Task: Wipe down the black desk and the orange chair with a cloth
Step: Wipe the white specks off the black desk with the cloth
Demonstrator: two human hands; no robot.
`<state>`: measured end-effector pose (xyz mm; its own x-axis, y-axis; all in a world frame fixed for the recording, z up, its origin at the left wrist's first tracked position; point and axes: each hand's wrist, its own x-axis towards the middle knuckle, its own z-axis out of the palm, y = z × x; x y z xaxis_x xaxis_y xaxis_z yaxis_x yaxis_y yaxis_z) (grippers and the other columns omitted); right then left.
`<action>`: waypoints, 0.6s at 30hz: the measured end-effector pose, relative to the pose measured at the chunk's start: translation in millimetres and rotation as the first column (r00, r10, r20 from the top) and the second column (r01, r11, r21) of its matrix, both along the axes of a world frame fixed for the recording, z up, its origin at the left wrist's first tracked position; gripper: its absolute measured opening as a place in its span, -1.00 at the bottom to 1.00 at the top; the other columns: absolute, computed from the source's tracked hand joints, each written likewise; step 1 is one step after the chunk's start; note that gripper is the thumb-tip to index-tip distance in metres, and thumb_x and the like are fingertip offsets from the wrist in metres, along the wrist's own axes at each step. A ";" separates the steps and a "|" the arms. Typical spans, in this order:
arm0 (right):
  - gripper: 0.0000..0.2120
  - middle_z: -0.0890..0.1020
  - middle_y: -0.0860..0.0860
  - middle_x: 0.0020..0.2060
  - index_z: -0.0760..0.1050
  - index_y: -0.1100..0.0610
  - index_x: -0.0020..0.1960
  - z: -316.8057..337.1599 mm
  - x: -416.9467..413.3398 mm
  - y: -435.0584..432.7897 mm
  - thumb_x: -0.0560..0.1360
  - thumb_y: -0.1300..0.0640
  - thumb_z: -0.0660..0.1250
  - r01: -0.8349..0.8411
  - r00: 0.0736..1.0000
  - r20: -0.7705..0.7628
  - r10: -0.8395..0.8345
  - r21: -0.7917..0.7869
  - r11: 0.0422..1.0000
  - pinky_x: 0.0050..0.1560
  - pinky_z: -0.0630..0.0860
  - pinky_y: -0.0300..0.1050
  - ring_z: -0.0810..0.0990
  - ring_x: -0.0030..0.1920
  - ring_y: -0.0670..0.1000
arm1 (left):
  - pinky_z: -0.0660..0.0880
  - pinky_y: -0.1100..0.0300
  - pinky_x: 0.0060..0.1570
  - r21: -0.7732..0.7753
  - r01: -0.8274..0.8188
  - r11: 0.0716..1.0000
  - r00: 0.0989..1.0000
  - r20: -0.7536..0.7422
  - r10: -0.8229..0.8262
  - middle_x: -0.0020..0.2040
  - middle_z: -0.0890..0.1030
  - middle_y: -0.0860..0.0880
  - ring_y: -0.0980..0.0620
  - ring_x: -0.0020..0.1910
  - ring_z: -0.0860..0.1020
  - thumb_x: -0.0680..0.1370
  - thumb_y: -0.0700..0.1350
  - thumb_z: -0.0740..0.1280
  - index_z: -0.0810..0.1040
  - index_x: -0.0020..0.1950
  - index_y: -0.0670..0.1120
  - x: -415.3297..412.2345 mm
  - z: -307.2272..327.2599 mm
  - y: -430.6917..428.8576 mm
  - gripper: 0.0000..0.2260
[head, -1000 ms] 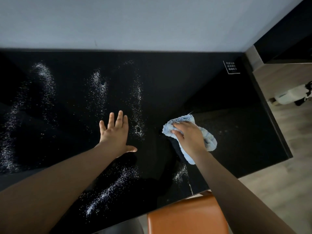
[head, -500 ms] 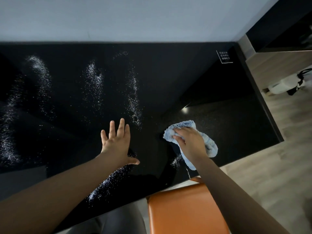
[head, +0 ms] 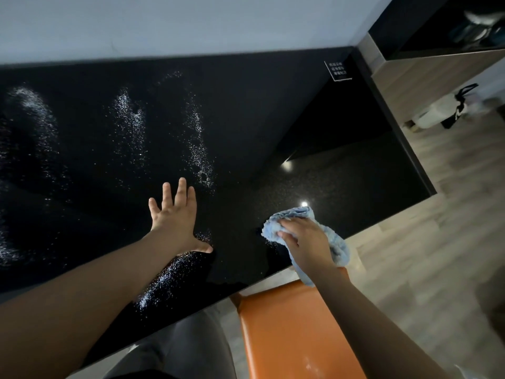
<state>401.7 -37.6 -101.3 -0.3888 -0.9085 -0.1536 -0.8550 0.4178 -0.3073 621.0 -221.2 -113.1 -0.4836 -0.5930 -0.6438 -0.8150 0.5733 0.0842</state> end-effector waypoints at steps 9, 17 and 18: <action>-0.77 0.64 -0.05 0.05 0.55 0.02 0.18 4.6 12.2 40.7 0.57 0.09 0.23 0.053 0.999 0.005 -0.053 0.019 0.998 0.15 0.43 -0.21 0.56 0.09 -0.09 | -0.03 -0.32 0.44 -0.019 0.020 1.000 1.000 0.006 -0.019 0.50 -0.43 -0.15 -0.31 0.50 -0.30 0.16 0.50 0.39 -0.33 0.54 -0.15 0.8 -1.6 0.0 0.33; -0.81 0.67 0.03 -0.03 0.61 0.12 0.06 23.7 25.6 75.7 0.56 0.19 0.23 0.081 0.992 0.092 -0.088 0.079 0.994 0.06 0.51 -0.05 0.60 -0.02 -0.01 | 0.00 -0.32 0.42 -0.045 0.036 0.998 0.999 0.003 -0.036 0.52 -0.40 -0.16 -0.31 0.51 -0.26 0.13 0.52 0.37 -0.31 0.54 -0.16 0.1 -1.2 -0.2 0.35; -0.83 0.67 0.03 -0.10 0.62 0.12 0.00 25.4 27.1 80.8 0.56 0.18 0.24 0.086 0.990 0.108 -0.094 0.076 0.993 -0.01 0.52 -0.01 0.61 -0.09 -0.01 | 0.00 -0.32 0.42 -0.049 0.037 0.998 0.999 0.002 -0.037 0.52 -0.40 -0.16 -0.31 0.51 -0.26 0.13 0.52 0.37 -0.31 0.54 -0.16 -0.1 -1.4 0.0 0.35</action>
<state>428.8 43.2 -75.9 -0.4449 -0.8561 -0.2630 -0.7751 0.5152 -0.3658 620.9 -221.2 -114.5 -0.5057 -0.6051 -0.6149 -0.7929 0.6068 0.0549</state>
